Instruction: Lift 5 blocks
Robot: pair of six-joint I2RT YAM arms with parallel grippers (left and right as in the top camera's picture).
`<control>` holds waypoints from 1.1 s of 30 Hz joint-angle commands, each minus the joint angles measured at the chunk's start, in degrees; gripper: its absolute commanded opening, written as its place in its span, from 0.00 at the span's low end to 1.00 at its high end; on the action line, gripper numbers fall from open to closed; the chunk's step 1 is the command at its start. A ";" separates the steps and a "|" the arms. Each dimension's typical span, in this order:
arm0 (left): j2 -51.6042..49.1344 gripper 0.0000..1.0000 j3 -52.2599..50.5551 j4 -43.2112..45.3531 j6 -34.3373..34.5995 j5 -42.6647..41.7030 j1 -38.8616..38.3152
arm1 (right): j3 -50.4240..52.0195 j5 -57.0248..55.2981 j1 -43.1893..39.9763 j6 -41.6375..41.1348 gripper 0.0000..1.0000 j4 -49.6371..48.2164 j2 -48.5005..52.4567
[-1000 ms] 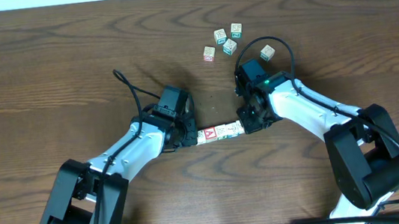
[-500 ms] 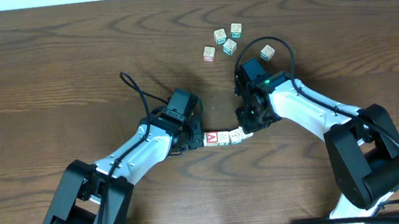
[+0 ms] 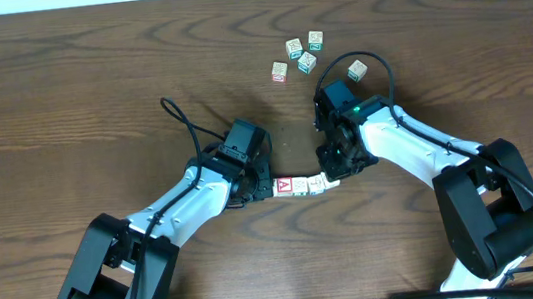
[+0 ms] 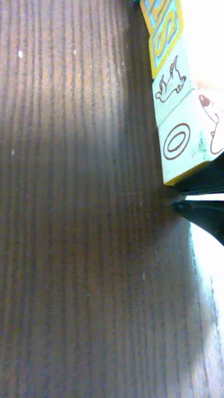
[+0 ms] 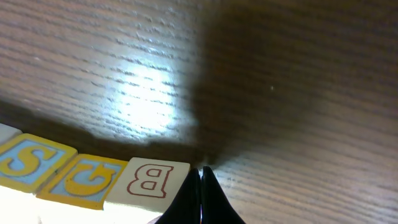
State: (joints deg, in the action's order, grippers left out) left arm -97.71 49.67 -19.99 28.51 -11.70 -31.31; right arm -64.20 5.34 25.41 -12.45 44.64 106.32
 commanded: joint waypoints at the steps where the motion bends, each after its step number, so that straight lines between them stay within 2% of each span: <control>1: 0.20 0.07 0.83 -0.33 0.28 -0.63 -0.37 | 0.26 -2.05 0.87 -0.85 0.01 0.46 -0.13; 13: 0.20 0.07 0.83 -0.70 0.28 -0.63 -0.37 | 0.26 -4.59 -0.02 -3.19 0.01 3.89 -0.13; 26: 0.20 0.07 0.83 -2.82 0.31 -0.70 -0.39 | 0.26 8.41 0.17 -3.93 0.01 3.56 -0.13; 33: 0.20 0.07 0.83 -3.13 0.33 -2.43 -0.39 | 0.26 8.48 0.17 -5.40 0.01 3.15 -0.13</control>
State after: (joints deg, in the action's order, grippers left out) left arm -97.71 49.76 -22.59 28.51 -12.08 -31.40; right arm -64.16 9.63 25.19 -16.58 48.18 106.32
